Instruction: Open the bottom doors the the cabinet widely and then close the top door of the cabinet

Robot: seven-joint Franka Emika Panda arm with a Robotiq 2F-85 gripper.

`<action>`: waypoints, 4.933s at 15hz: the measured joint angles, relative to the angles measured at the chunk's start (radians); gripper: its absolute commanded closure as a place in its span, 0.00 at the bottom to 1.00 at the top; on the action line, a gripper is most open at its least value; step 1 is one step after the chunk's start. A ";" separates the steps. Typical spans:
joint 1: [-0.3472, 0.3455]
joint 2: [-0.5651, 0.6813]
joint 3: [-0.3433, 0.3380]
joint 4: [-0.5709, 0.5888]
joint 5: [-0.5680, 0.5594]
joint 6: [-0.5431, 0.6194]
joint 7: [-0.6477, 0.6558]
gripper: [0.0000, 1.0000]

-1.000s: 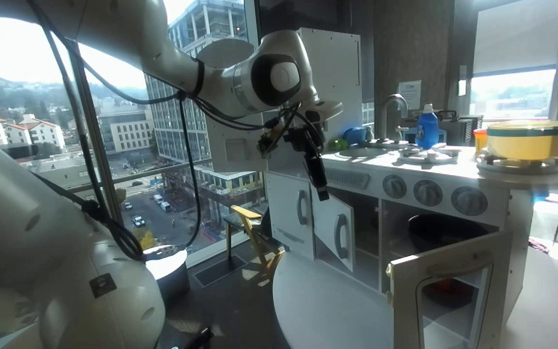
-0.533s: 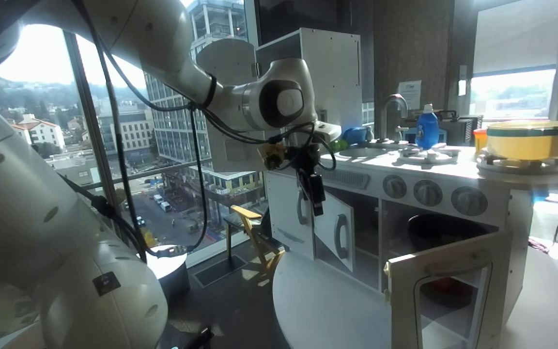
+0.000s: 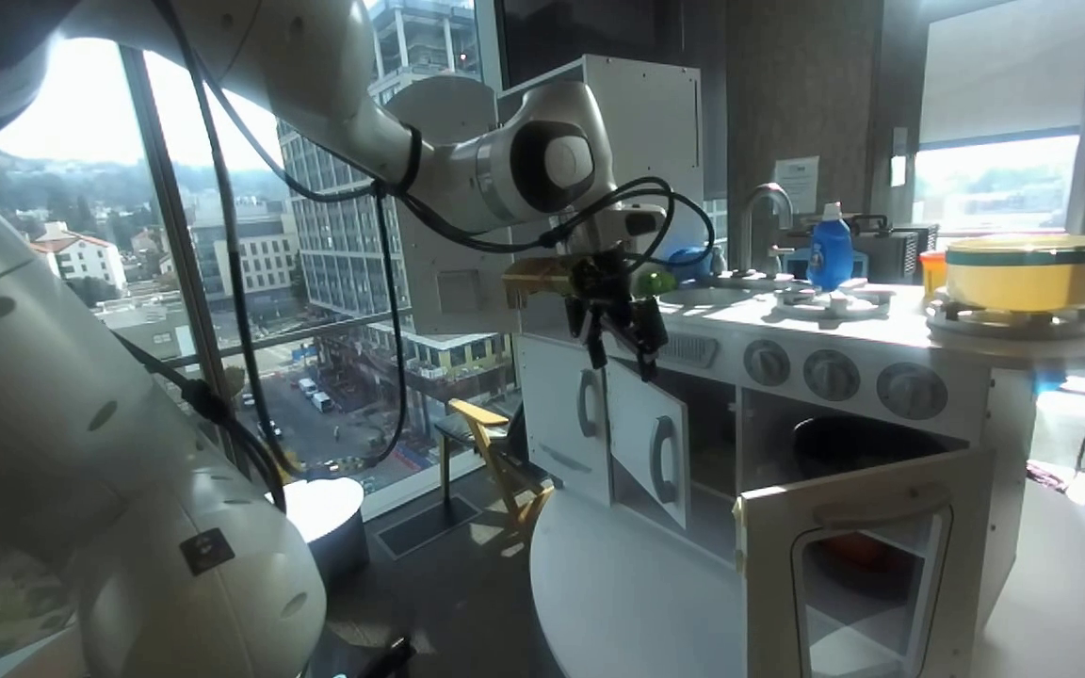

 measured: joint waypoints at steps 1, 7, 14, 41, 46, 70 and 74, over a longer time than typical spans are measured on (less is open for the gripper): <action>0.002 0.014 0.003 0.020 -0.021 0.002 -0.036 0.00; 0.016 0.148 0.008 0.069 -0.156 0.112 -0.223 0.00; 0.017 0.262 -0.043 0.046 -0.175 0.306 -0.504 0.00; 0.233 -0.190 0.130 -0.054 0.349 -0.008 -0.213 0.00; 0.233 -0.215 0.147 -0.055 0.349 0.065 -0.108 0.00; 0.292 -0.283 0.521 0.056 0.364 0.171 0.331 0.00; 0.150 -0.207 0.665 0.170 0.194 0.183 0.532 0.00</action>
